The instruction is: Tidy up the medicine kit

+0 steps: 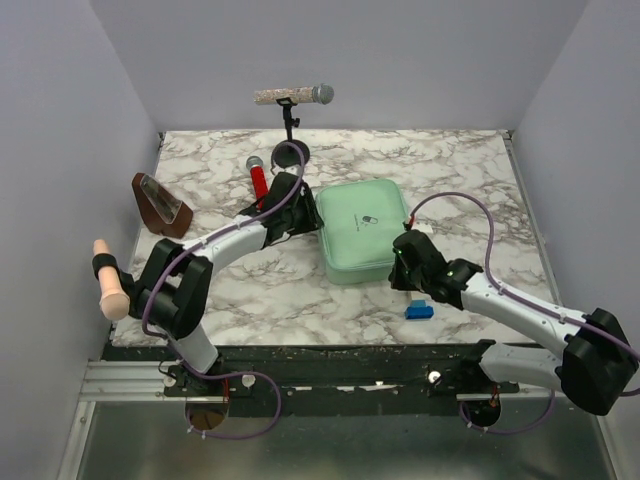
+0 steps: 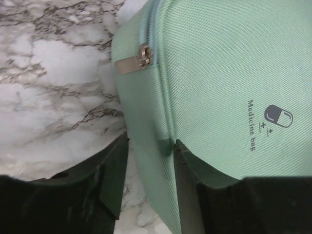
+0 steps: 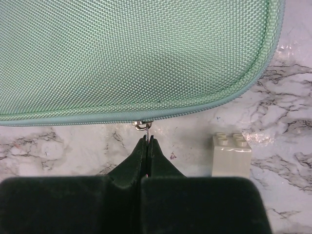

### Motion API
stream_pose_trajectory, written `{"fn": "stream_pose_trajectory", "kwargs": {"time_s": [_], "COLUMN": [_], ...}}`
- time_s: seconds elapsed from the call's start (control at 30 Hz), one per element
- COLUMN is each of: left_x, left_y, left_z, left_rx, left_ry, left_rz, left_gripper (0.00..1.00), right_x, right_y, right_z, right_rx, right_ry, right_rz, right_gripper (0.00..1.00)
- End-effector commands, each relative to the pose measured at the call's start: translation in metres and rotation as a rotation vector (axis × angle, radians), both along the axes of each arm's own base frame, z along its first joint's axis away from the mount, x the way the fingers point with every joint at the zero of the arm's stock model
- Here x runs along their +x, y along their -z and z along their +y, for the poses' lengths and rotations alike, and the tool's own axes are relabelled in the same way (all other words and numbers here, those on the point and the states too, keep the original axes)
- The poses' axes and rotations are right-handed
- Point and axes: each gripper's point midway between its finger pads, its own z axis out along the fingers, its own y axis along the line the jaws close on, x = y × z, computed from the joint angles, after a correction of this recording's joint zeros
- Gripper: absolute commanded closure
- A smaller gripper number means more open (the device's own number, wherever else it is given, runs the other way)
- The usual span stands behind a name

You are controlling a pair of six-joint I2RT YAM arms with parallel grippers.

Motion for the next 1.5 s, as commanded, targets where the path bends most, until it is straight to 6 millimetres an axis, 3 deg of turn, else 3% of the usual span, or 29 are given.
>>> {"fn": "stream_pose_trajectory", "kwargs": {"time_s": [0.0,0.07,0.1,0.23,0.37,0.57,0.67,0.77,0.9,1.1,1.27,1.37,1.47], "left_x": [-0.020,-0.033,-0.040,-0.075,-0.107,-0.113,-0.111,-0.108,-0.102,-0.088,-0.072,-0.063,-0.056], "left_y": [-0.020,-0.032,-0.036,-0.051,-0.050,-0.024,-0.010,0.010,0.040,0.076,0.074,0.068,0.069], "left_z": [0.029,0.031,0.031,0.016,-0.023,-0.051,-0.051,-0.043,-0.015,0.048,0.091,0.094,0.095], "left_rx": [0.011,-0.010,-0.026,-0.057,-0.060,0.033,0.095,0.206,0.352,0.342,0.356,0.330,0.333], "left_ry": [-0.039,-0.053,-0.054,-0.046,0.009,0.023,0.011,0.018,-0.007,-0.127,-0.227,-0.249,-0.257], "left_rz": [-0.002,-0.019,-0.027,-0.071,-0.061,0.008,0.032,0.058,0.091,0.181,0.179,0.172,0.179], "left_gripper": [0.42,0.23,0.20,0.13,0.08,0.01,0.01,0.01,0.01,0.05,0.06,0.06,0.07], "right_x": [-0.003,-0.002,-0.002,-0.002,-0.003,-0.002,-0.002,-0.001,0.000,0.006,0.013,0.014,0.009], "right_y": [0.002,0.000,-0.001,-0.002,0.001,0.000,0.001,0.000,-0.005,-0.010,-0.016,-0.019,-0.014], "right_z": [-0.009,-0.006,-0.004,0.004,0.015,0.027,0.027,0.030,0.041,0.069,0.093,0.086,0.066], "right_rx": [-0.069,-0.069,-0.071,-0.095,-0.120,-0.135,-0.145,-0.144,-0.155,-0.173,-0.176,-0.195,-0.236], "right_ry": [-0.037,-0.054,-0.063,-0.097,-0.127,-0.155,-0.154,-0.165,-0.198,-0.260,-0.297,-0.269,-0.239], "right_rz": [0.021,0.014,0.011,0.000,0.000,0.004,0.005,0.006,-0.011,-0.019,-0.026,-0.032,-0.035], "right_gripper": [0.99,0.99,0.99,0.99,0.99,0.99,0.99,0.99,0.99,0.99,0.99,0.99,0.99]}}
